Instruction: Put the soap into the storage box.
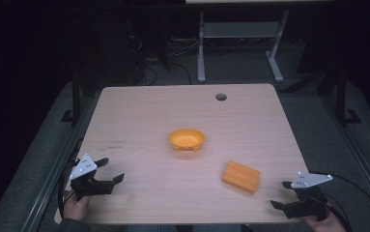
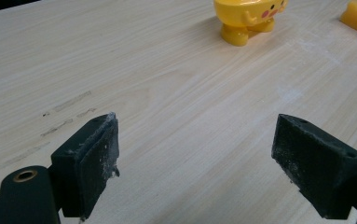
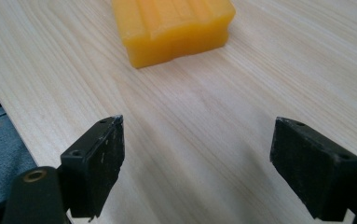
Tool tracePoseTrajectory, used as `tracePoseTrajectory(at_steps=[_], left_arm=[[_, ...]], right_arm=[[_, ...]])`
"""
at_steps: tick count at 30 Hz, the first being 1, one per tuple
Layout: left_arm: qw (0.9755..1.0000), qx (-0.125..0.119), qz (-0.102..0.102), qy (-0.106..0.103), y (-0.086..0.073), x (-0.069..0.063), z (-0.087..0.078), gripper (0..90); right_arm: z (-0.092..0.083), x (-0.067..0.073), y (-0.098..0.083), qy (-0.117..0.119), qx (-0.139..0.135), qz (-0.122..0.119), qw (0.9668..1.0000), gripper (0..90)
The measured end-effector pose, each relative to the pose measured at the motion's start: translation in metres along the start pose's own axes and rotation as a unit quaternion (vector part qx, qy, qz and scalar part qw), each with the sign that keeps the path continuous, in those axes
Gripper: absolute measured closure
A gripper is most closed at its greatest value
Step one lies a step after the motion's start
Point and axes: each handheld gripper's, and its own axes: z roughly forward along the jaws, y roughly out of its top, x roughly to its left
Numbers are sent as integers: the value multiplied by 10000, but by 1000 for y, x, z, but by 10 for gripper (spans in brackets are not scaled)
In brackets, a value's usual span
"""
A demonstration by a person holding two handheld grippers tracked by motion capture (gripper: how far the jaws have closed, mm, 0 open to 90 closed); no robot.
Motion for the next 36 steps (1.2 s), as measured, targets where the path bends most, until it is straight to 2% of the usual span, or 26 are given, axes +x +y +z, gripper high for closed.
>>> tracePoseTrajectory(at_steps=[3,6,10,14,24,36], left_arm=[[10000,-7,-36,2,0,0,0,143],[10000,13,43,-24,0,0,0,143],[10000,-11,-8,-26,1,-2,-1,143],[10000,-3,25,-16,1,-1,-1,143],[10000,-15,23,-34,1,-2,0,143],[10000,-39,24,-22,1,-1,-1,143]], right_arm=[[0,1,1,11,9,6,10000,171],[1,1,2,6,35,-53,10000,170],[-2,2,5,28,40,-7,10000,169],[0,3,14,66,195,-138,9997,169],[5,5,27,222,322,-129,9992,169],[8,7,51,272,486,-409,9976,170]])
